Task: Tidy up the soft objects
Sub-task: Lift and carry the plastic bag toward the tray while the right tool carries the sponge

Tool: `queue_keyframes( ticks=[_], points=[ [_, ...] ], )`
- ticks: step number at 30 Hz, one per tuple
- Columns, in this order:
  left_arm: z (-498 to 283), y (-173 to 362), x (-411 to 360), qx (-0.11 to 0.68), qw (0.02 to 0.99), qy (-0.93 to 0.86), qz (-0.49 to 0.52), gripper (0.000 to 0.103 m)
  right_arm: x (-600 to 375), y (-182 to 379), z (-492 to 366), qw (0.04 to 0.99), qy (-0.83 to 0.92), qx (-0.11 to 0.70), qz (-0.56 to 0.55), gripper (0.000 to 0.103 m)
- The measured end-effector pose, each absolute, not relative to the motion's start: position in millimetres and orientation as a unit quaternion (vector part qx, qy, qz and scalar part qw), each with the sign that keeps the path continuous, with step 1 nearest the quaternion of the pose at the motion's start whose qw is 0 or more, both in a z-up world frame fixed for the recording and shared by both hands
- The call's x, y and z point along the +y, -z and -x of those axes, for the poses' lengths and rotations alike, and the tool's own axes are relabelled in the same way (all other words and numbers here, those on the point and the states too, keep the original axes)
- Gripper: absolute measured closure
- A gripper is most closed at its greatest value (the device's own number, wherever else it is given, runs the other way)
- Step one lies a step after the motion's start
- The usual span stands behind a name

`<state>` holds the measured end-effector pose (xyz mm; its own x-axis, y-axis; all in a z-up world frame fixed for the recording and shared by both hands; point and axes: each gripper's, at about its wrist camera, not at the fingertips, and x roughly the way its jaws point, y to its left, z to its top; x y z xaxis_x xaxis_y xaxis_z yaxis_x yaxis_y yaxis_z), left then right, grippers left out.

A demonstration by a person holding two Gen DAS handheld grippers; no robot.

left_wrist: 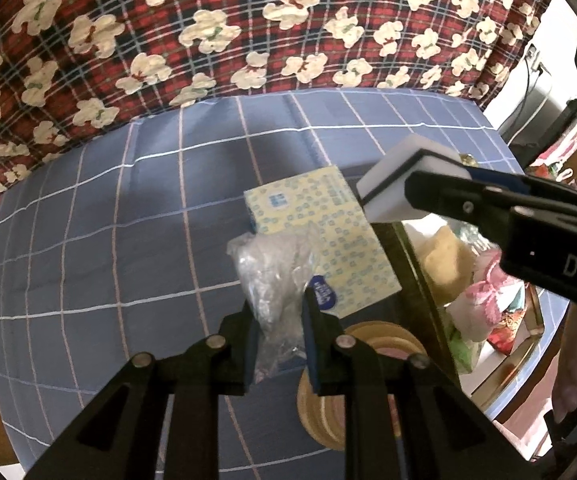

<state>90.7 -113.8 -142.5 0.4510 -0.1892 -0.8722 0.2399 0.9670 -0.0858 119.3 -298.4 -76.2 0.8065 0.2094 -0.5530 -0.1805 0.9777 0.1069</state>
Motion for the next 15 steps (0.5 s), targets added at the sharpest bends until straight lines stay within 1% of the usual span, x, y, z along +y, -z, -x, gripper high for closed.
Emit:
queue_keyframes(
  ticks=[15],
  points=[
    [-94,139,-140,0.505,0.849,0.148,-0.039,0.085,-327,75,-111,0.953,-0.082,0.287,-0.042,0.051]
  ],
)
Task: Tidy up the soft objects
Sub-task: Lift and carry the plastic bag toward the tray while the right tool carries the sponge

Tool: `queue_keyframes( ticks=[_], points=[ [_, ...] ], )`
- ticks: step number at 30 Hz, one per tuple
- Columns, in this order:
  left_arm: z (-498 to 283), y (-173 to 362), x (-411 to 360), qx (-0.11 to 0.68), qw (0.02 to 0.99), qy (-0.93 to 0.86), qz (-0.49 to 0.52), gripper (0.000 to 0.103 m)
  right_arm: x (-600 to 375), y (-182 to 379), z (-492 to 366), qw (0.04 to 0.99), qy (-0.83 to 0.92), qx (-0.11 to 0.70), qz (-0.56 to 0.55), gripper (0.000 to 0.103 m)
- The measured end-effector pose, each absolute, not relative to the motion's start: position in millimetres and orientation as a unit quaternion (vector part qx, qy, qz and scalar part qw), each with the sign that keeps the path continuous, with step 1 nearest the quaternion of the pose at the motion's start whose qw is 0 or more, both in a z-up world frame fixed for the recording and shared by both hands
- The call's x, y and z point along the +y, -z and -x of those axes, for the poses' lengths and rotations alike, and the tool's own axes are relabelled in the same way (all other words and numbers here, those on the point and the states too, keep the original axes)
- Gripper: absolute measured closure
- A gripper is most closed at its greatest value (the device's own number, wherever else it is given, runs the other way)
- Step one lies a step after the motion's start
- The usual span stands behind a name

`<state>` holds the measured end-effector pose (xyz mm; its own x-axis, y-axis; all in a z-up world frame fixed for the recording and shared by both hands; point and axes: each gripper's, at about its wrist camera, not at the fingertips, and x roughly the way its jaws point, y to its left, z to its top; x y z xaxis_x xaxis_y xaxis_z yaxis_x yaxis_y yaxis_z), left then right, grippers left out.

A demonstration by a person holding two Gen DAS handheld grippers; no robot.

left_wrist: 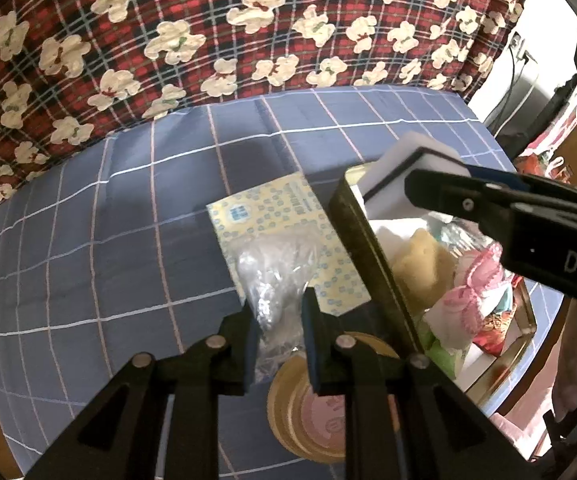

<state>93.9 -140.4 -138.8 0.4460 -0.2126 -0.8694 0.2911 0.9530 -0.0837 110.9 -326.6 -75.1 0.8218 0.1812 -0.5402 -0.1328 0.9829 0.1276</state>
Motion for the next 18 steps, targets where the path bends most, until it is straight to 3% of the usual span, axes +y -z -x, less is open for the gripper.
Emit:
queue_keyframes(
  ticks=[18],
  points=[
    [-97,133,-176,0.502,0.845,0.177,-0.061,0.085,-363,80,-99,0.954,-0.058,0.286,-0.066,0.051]
  ],
)
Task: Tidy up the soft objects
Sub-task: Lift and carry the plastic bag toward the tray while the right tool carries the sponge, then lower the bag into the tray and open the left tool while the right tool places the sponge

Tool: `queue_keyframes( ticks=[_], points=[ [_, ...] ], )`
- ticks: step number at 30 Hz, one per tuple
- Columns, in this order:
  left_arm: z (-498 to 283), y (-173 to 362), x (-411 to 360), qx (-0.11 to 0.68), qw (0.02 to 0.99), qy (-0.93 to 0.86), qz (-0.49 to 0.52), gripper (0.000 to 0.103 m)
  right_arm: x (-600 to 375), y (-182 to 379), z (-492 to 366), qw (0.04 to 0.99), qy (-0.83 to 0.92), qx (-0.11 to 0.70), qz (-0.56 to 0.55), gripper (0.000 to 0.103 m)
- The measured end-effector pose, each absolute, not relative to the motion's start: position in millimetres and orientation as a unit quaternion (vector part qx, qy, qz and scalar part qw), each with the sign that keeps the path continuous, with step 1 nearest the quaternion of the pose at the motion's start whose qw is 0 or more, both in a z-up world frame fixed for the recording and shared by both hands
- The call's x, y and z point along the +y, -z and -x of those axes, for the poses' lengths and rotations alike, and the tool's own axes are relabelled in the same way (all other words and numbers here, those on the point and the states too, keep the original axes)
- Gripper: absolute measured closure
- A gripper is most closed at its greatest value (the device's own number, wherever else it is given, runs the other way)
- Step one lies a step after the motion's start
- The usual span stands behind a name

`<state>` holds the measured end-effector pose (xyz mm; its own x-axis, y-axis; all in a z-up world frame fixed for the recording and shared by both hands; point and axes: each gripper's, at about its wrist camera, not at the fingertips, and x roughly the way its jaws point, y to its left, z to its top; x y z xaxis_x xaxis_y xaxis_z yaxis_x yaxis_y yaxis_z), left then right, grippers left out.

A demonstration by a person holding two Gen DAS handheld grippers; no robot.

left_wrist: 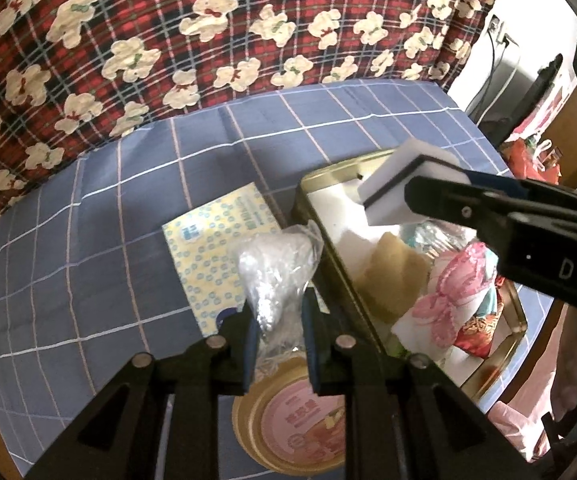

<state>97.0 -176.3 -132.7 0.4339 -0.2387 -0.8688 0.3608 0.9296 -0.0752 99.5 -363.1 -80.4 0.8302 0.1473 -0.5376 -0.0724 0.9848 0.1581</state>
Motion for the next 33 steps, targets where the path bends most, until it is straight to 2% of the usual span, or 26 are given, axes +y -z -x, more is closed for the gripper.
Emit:
queue_keyframes(
  ticks=[33],
  points=[
    [-91,122,-248,0.492,0.831,0.247,-0.076,0.085,-435,92,-74,0.952,-0.007,0.284,-0.112,0.051]
  ],
)
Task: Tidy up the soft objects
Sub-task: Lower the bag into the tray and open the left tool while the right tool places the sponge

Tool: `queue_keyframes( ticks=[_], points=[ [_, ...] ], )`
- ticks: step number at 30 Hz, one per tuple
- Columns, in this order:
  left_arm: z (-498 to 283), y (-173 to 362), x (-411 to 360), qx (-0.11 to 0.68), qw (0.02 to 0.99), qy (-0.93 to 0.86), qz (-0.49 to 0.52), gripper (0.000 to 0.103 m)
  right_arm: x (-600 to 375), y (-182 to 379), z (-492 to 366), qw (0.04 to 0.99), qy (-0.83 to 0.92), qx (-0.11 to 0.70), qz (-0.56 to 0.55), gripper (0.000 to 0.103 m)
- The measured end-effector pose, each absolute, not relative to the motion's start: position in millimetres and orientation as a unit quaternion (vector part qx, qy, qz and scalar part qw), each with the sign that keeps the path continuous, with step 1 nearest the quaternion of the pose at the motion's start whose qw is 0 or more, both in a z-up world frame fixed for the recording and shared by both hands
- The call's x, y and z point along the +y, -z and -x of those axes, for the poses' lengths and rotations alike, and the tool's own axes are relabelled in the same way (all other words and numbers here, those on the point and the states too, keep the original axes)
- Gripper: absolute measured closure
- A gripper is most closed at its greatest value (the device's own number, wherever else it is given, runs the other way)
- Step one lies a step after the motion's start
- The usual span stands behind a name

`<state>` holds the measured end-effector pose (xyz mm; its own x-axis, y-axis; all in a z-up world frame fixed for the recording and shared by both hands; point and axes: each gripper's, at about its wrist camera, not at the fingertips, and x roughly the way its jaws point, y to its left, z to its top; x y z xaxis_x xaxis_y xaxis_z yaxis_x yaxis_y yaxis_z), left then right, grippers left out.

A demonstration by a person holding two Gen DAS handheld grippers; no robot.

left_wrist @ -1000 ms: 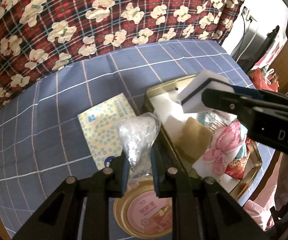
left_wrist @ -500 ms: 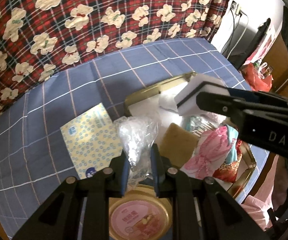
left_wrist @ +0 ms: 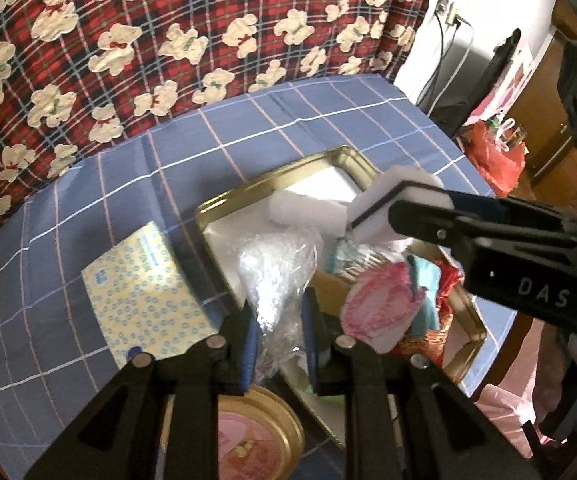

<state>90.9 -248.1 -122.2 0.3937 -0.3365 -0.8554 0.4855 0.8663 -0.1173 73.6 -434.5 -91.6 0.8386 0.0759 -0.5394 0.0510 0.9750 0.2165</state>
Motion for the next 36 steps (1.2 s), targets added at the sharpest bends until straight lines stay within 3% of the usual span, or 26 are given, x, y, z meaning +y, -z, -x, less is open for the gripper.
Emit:
queue_keyframes(
  ticks=[36],
  points=[
    [-108,128,-273,0.500,0.816,0.275,-0.086,0.085,-490,123,-25,0.938,0.042,0.300,-0.166,0.051]
  ],
)
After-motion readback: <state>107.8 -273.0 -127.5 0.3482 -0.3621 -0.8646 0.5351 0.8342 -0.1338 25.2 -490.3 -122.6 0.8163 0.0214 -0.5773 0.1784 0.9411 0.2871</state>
